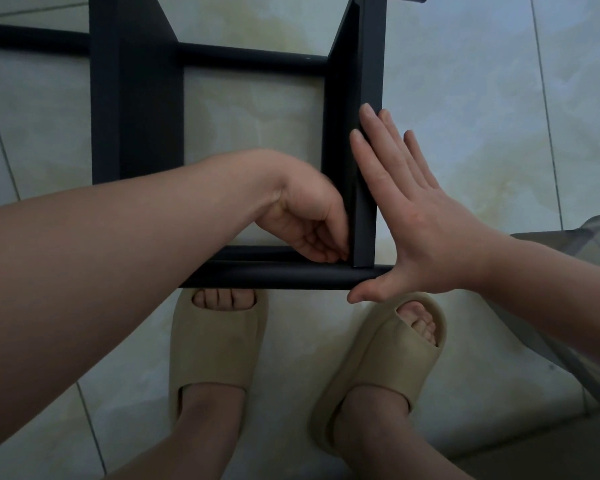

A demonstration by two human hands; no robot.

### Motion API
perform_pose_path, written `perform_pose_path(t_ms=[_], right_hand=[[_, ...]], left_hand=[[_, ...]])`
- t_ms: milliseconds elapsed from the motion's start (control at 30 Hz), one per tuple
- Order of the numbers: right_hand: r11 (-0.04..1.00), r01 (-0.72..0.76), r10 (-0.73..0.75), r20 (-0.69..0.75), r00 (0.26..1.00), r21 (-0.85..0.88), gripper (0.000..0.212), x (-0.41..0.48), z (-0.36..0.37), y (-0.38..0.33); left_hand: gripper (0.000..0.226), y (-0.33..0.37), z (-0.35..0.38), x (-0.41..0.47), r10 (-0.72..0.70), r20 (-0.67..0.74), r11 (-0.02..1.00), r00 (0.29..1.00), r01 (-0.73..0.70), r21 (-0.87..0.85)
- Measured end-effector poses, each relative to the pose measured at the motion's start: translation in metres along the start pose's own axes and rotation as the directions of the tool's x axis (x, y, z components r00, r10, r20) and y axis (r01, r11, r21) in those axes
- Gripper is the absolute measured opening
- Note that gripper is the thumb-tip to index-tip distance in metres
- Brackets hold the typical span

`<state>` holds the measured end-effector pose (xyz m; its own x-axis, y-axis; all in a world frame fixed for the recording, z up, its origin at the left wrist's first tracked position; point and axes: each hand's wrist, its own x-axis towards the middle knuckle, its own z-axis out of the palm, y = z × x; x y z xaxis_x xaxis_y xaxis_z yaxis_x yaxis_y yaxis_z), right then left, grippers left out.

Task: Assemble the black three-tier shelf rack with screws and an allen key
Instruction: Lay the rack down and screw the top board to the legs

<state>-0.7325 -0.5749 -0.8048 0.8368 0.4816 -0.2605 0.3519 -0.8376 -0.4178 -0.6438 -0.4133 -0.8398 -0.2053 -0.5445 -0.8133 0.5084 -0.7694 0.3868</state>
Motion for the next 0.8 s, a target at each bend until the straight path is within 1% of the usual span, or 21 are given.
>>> perform_pose_path(t_ms=[133,300,400,567,800], right_hand=[[1.0,0.0,0.0,0.0,1.0,-0.001,0.146,0.0005,0.0009,0.0004],[1.0,0.002,-0.002,-0.004,1.0,0.006,0.145,0.0005,0.0012,0.0005],[1.0,-0.001,0.001,-0.002,1.0,0.001,0.146,0.0006,0.0003,0.0005],[1.0,-0.004,0.004,0.003,1.0,0.005,0.146,0.0009,0.0,-0.0001],[1.0,-0.001,0.001,0.001,1.0,0.011,0.146,0.001,0.0,0.0004]], left_hand=[[0.016,-0.0013,-0.0003,-0.0007,-0.006,0.019,0.999,1.0,0.007,-0.051],[0.014,-0.0024,0.0009,-0.0029,-0.051,0.006,0.999,0.999,0.051,0.011],[0.013,-0.0013,0.0021,-0.0021,-0.044,-0.031,0.999,0.999,0.045,0.027],[0.014,0.003,0.0021,-0.0031,-0.038,-0.035,0.998,0.999,0.04,0.052],[0.014,-0.0001,0.0022,-0.0017,0.015,-0.02,1.0,1.0,-0.015,-0.004]])
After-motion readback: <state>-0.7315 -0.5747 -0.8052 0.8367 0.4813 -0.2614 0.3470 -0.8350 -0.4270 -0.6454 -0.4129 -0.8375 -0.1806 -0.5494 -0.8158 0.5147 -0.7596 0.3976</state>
